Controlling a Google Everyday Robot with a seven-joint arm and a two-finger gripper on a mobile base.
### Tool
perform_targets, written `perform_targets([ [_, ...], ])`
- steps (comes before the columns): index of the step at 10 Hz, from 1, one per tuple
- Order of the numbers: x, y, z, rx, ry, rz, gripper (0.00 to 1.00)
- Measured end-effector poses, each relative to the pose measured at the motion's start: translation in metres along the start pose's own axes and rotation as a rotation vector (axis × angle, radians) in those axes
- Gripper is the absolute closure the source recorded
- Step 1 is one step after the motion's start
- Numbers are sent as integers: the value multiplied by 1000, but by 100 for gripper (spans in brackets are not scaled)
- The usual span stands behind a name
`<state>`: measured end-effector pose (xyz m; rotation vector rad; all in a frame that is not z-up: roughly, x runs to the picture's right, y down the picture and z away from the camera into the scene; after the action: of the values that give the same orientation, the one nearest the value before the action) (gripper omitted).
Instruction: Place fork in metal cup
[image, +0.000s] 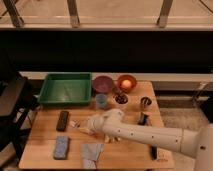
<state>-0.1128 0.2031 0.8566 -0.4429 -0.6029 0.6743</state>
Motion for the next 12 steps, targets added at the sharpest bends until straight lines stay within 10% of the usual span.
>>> perform_targets([
  [12,-23,9,-13,17,-55,-68,100],
])
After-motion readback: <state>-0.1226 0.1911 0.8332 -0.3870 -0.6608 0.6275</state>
